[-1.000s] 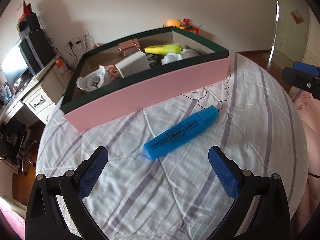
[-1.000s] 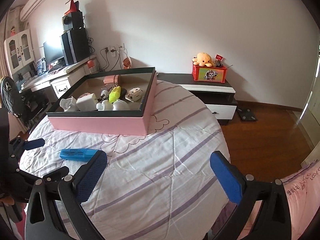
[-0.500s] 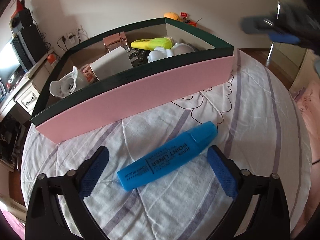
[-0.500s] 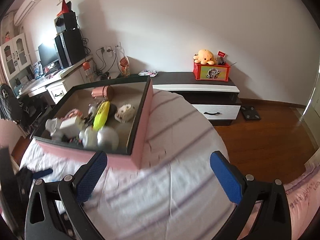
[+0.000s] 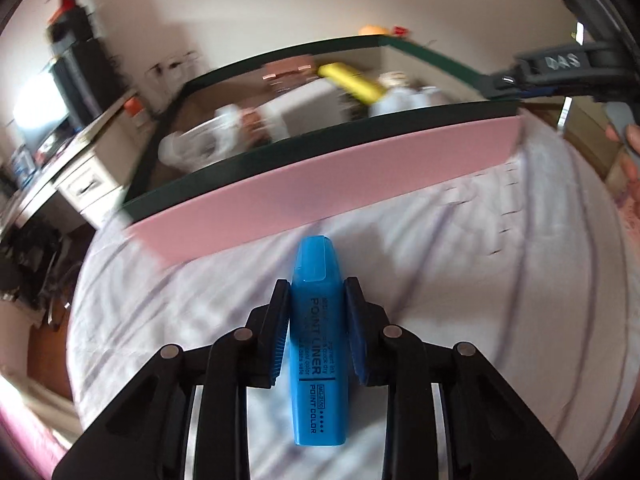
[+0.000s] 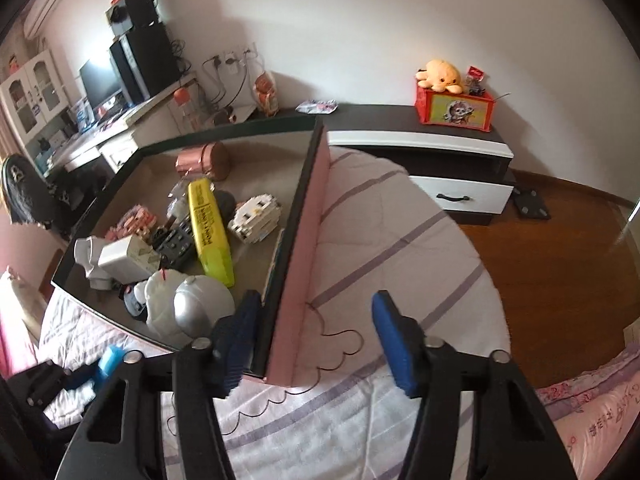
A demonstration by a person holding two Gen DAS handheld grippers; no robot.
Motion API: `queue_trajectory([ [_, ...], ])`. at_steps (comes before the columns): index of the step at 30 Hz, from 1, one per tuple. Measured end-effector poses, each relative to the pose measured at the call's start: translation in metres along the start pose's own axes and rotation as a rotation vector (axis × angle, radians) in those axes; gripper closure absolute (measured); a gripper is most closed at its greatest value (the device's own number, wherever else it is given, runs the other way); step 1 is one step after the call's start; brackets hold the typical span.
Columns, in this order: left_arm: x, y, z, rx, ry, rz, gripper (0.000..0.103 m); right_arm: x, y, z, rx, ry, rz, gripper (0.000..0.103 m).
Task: Organize rigid objects
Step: 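Lower the left tool onto the blue highlighter and grasp it, then carry the blue highlighter with the left tool into the box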
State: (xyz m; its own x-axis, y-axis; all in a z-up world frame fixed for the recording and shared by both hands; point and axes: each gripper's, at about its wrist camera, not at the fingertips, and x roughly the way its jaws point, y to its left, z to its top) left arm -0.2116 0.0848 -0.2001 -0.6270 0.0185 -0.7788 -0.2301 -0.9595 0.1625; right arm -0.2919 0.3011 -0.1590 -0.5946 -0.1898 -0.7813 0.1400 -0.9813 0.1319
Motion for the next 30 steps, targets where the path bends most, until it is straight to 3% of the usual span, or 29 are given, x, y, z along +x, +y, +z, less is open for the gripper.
queue_trajectory([
  [4,-0.001,0.03,-0.009,-0.048,0.015,0.05,0.076,0.007,0.007,-0.001,-0.02,0.018,0.011,0.063],
  [12,0.004,0.076,-0.02,-0.113,0.027,0.136,0.076,0.008,0.011,-0.001,-0.021,0.023,0.006,0.066],
  [21,0.004,0.093,-0.022,-0.168,0.008,0.113,0.076,0.011,0.012,0.002,-0.033,0.03,-0.015,0.067],
  [30,-0.015,0.112,-0.012,-0.199,-0.041,0.101,0.076,0.02,0.022,0.005,-0.068,0.057,-0.018,0.087],
])
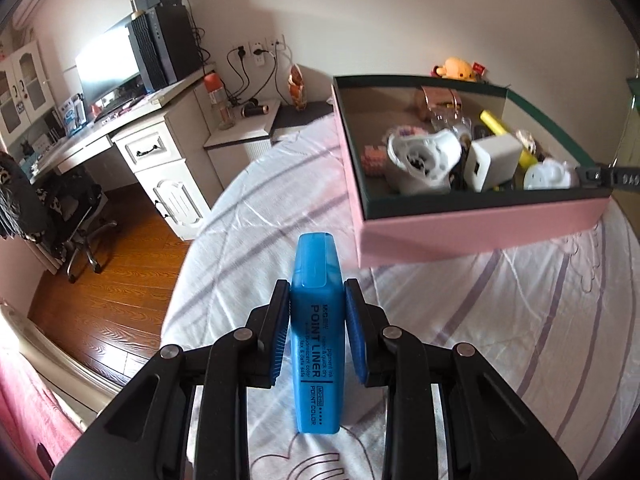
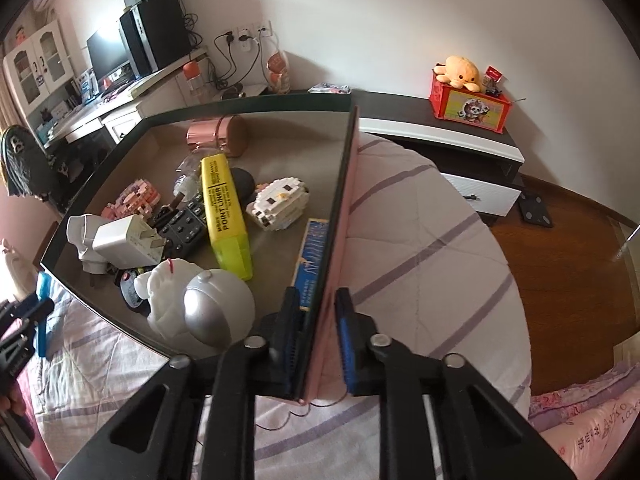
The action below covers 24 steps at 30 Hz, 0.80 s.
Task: Organize rigid objects
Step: 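Carry the blue highlighter with the left tool into the box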
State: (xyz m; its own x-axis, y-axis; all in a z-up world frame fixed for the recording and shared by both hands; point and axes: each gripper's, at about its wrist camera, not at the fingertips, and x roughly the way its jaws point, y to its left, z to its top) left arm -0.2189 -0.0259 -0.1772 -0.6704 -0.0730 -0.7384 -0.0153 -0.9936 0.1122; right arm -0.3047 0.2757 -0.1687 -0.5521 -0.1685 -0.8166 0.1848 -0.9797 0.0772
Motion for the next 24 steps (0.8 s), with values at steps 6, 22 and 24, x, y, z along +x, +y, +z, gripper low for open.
queue_trajectory([
  [6,-0.013,0.005,0.018,0.008,-0.044,0.004,0.076,0.0,0.003,0.0,-0.014,0.004,-0.018,0.088],
  [22,-0.037,-0.041,0.09,0.097,-0.157,-0.079,0.076,0.0,0.003,0.002,-0.025,0.008,-0.03,0.088],
  [24,-0.035,-0.051,0.101,0.114,-0.166,-0.095,0.076,0.0,0.003,0.001,-0.024,0.009,-0.029,0.088],
])
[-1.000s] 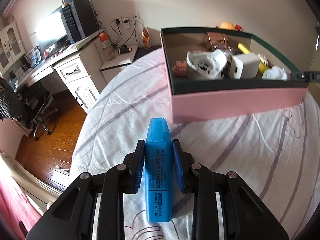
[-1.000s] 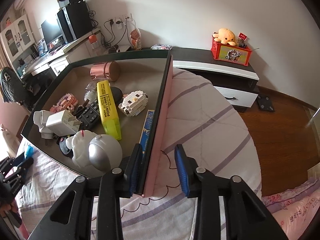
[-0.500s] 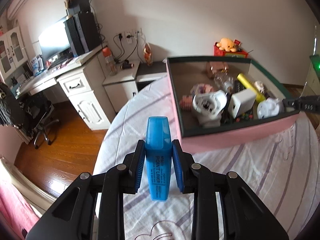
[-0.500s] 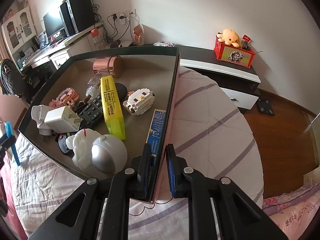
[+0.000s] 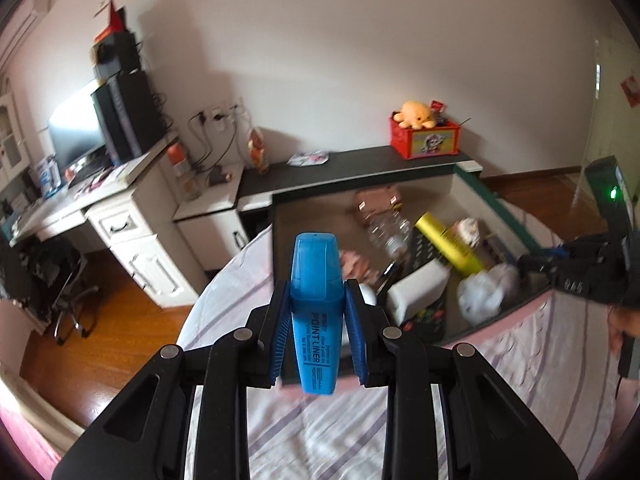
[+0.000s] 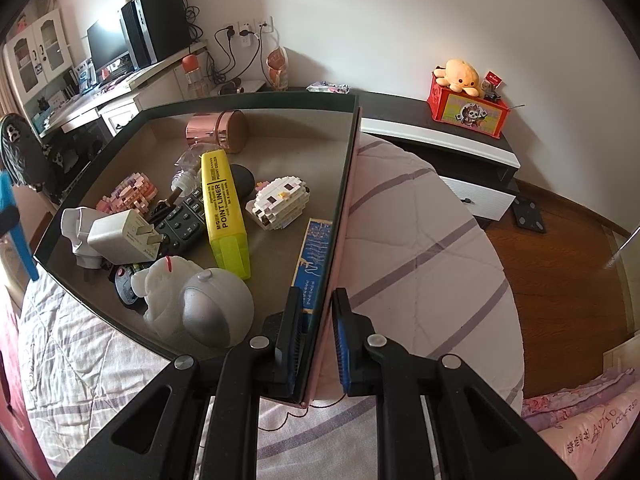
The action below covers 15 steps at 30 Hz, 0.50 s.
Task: Organize rigid objects
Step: 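Carry the blue highlighter with the left tool into the box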
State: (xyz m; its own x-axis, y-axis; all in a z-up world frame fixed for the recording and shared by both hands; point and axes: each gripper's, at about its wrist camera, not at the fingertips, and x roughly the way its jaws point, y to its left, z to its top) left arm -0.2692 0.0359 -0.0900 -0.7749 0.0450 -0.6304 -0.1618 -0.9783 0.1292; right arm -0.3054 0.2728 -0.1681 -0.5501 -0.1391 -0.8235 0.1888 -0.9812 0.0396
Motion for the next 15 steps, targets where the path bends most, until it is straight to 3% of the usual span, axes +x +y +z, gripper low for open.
queue_trajectory([
  [9,0.036,-0.032,0.042,0.032,0.017,-0.095,0.076,0.003,0.0,0.003,-0.002,0.006,0.001,0.088],
  [15,0.07,-0.05,0.047,0.042,0.071,-0.102,0.076,0.008,0.001,0.009,-0.004,0.01,-0.015,0.088],
])
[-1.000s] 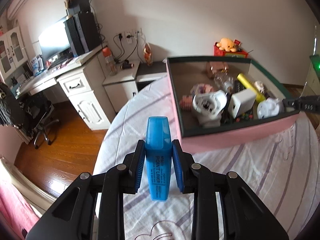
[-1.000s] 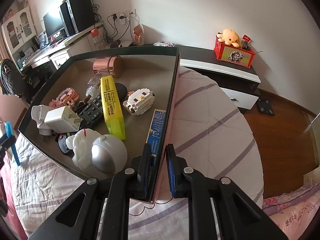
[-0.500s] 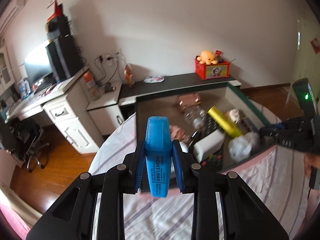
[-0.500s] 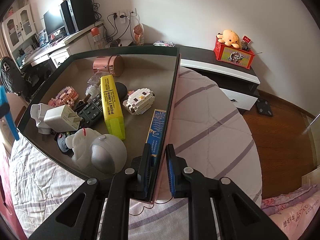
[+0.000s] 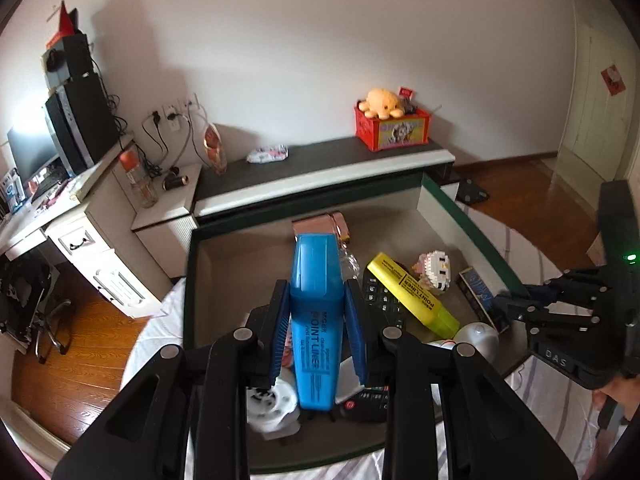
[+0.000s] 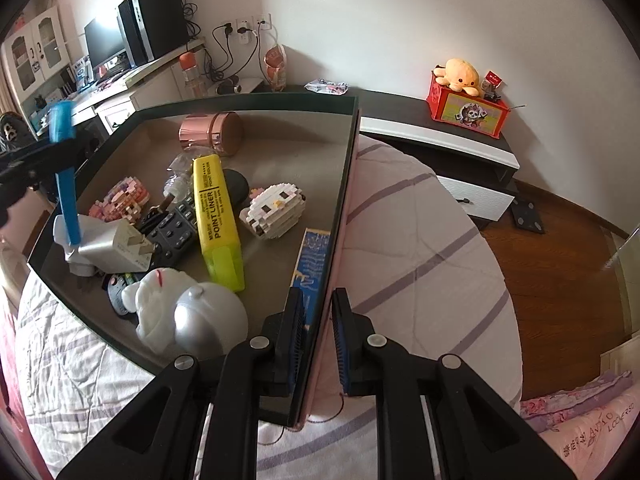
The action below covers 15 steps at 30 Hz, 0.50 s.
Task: Organize rigid objects
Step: 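Carry the blue highlighter with the left tool into the box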
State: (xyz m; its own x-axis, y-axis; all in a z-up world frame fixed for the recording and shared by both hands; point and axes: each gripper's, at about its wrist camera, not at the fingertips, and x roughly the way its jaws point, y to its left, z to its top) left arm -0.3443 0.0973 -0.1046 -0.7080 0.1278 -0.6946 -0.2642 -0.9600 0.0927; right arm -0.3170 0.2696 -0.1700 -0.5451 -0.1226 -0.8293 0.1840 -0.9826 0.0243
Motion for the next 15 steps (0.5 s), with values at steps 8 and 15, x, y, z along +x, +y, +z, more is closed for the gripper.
queue_trajectory([
  [8,0.027,-0.015,-0.003,0.003,0.023,0.022,0.076,0.005,0.001,0.002,-0.005,0.007,-0.014,0.088],
  [15,0.037,-0.01,-0.007,0.001,0.035,0.067,0.075,0.006,0.004,0.002,-0.008,0.007,-0.015,0.085],
])
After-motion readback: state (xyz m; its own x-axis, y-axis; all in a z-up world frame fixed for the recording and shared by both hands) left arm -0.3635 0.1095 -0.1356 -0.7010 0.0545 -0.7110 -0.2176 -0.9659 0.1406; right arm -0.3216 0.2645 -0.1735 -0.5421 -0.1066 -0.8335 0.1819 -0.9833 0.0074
